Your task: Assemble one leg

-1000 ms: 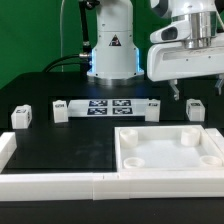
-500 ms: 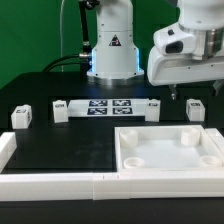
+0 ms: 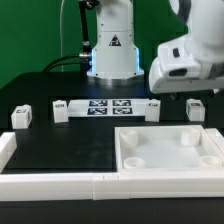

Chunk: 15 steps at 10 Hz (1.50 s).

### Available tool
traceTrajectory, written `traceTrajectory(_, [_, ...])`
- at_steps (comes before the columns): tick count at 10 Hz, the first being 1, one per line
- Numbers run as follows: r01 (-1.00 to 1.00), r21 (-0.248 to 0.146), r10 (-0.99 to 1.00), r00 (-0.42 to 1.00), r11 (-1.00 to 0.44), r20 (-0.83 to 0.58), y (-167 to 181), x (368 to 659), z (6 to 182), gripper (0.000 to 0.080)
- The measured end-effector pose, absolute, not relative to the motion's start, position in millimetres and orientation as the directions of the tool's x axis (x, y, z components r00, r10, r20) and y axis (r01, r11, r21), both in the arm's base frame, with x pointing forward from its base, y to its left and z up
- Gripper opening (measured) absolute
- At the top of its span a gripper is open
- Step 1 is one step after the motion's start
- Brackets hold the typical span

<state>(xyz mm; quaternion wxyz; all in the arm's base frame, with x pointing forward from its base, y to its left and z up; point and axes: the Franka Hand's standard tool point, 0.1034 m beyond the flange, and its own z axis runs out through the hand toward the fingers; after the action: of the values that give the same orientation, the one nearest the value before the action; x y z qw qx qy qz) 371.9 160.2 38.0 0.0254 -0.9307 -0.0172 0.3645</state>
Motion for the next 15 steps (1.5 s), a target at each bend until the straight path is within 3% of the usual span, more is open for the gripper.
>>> traceTrajectory(2, [0.000, -0.042, 0.032, 0.636, -0.999, -0.771, 160.2, 366.0, 31.3, 0.0649])
traceTrajectory(9, [-0.004, -0.034, 0.023, 0.659, -0.999, -0.752, 162.4, 362.3, 10.2, 0.0649])
traceTrajectory(11, [-0.003, -0.034, 0.024, 0.660, -0.999, -0.751, 162.8, 362.2, 10.0, 0.0602])
traceTrajectory(12, [-0.004, -0.034, 0.023, 0.660, -0.999, -0.751, 162.2, 362.5, 10.0, 0.0427])
traceTrajectory(13, [-0.005, -0.034, 0.022, 0.660, -0.999, -0.751, 161.9, 362.6, 10.0, 0.0427])
traceTrajectory(14, [-0.006, -0.034, 0.022, 0.660, -0.999, -0.751, 161.7, 362.7, 10.0, 0.0285])
traceTrajectory(15, [-0.006, -0.034, 0.021, 0.660, -0.999, -0.751, 161.6, 362.7, 10.0, 0.0285])
